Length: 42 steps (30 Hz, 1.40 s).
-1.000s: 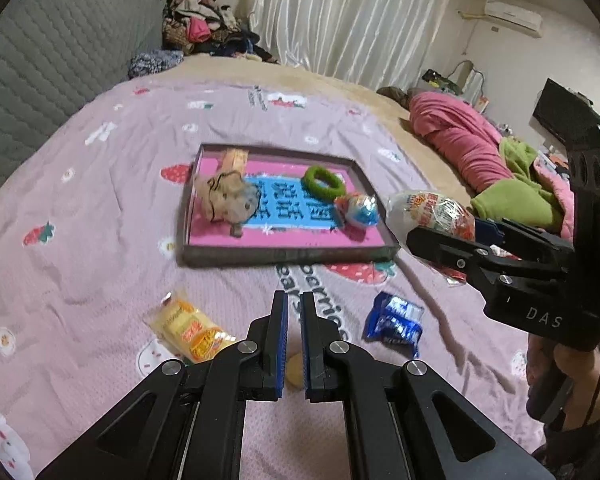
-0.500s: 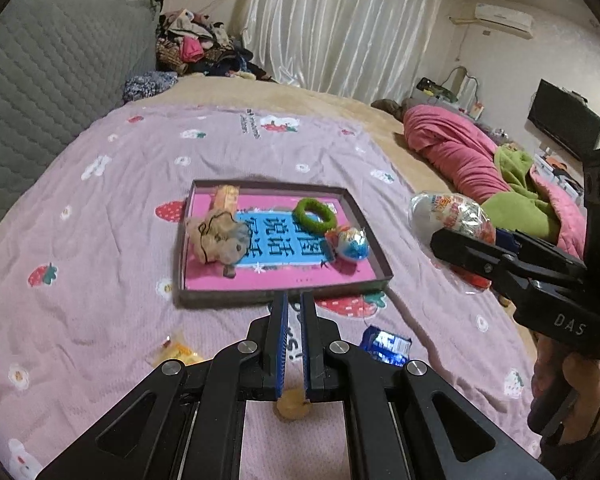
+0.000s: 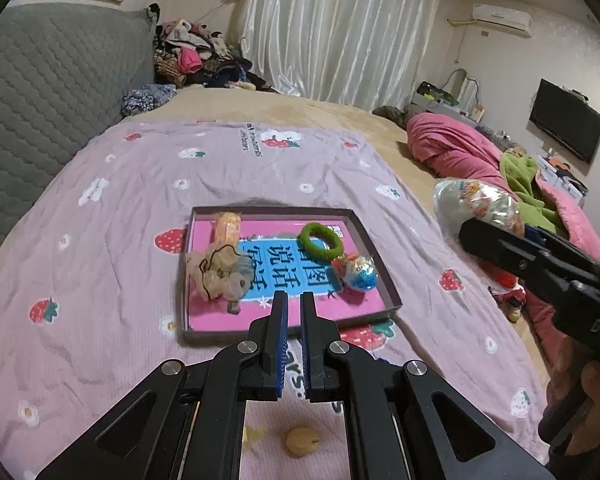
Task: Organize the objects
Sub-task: 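Carry the red egg to the tray with the right tool while the left tool moves over it empty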
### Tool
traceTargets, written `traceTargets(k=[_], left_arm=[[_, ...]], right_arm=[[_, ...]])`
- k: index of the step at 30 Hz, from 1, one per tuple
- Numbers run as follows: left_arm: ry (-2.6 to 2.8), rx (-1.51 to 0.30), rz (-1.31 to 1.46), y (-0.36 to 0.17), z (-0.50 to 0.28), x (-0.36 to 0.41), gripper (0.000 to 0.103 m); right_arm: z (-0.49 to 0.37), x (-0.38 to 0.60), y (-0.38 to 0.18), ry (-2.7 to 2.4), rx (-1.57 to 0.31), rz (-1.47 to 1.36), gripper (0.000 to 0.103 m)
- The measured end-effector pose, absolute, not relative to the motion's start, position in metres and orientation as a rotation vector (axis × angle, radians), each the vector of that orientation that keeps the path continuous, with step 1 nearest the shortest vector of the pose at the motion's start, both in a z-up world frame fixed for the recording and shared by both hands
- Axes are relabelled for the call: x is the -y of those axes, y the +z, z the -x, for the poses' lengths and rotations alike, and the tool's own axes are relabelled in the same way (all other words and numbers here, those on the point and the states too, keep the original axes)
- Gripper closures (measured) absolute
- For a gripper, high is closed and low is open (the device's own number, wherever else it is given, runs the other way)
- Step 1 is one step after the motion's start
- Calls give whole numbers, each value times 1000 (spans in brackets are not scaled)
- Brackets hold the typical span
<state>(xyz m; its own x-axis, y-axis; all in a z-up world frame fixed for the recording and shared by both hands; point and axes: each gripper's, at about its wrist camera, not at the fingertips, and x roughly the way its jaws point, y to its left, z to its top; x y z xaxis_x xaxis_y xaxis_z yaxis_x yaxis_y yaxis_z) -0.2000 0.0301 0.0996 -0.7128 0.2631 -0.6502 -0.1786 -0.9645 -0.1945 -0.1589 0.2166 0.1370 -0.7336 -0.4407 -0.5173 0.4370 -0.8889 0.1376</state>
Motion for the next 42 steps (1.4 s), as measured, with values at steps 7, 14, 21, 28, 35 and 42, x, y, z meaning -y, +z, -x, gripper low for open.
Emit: traceTargets(k=[7,14,21,28,35,42], left_arm=[[2702,149,1036,102,223,-37,97],[2717,114,1037,97,250,-42,97],[2734,113,1052,83,275,-38,97],[2744,93,1075,64,297,-40,97],[2738,82,1102,46,315,-45,97],[2748,64,1146,23,332,-43,97]], right_arm=[[174,-220,140,-2567,52,-721,51],[195,-222,129,-2565,101,-688,51],[221,-221,103,-2568,87,-743,51],[240,-223,84,-2570,100,-766,51],[254,-217,68,-2561,92,-793,51],[272,-203,45,-2538,70,-842,51]])
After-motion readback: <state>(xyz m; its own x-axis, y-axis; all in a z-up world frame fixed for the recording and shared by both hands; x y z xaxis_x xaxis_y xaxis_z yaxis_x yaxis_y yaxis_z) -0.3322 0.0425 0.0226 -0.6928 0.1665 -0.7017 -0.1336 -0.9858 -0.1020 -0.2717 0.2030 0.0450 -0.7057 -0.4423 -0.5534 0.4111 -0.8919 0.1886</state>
